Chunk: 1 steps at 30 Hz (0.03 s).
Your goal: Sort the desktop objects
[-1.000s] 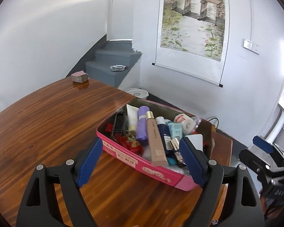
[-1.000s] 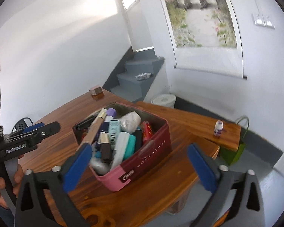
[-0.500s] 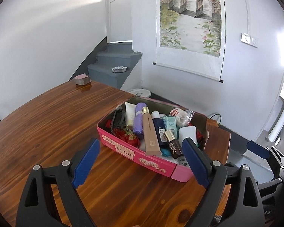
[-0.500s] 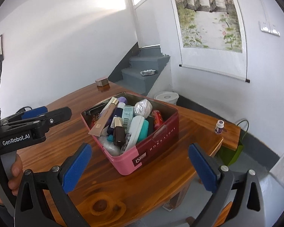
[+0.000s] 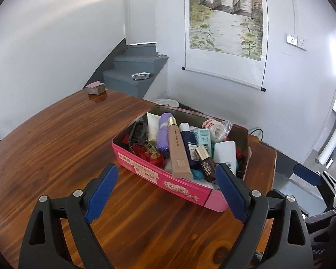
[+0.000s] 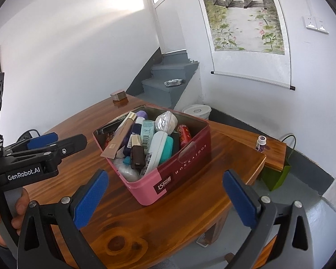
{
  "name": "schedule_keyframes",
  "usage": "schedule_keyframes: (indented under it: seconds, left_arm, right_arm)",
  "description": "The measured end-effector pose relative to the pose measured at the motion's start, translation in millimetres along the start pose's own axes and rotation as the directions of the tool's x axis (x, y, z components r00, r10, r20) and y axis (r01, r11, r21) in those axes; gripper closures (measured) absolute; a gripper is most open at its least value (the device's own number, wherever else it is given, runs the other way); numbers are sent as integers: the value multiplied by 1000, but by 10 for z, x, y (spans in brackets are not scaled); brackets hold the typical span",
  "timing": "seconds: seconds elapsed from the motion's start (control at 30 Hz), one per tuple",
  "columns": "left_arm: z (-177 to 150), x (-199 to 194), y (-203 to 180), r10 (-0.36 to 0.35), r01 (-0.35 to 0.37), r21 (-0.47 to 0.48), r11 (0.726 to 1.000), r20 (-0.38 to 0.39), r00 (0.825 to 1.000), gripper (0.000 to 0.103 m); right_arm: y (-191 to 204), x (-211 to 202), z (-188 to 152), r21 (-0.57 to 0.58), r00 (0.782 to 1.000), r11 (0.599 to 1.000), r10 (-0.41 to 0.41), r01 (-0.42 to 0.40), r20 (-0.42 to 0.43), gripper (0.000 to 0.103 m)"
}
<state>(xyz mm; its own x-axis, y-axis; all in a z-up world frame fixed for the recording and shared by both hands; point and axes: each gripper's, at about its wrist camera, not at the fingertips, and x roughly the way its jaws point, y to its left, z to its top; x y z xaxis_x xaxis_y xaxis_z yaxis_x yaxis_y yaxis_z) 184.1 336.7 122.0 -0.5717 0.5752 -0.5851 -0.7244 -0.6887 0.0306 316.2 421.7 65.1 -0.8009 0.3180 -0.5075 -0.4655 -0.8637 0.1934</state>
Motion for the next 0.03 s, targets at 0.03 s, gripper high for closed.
schedule_keyframes:
  seconds: [0.03]
  left_arm:
    - [0, 8, 9, 3, -3, 7, 1000, -4, 1000, 12]
  right_arm:
    - [18, 2, -1, -5, 1000, 1000, 2, -2, 1, 1]
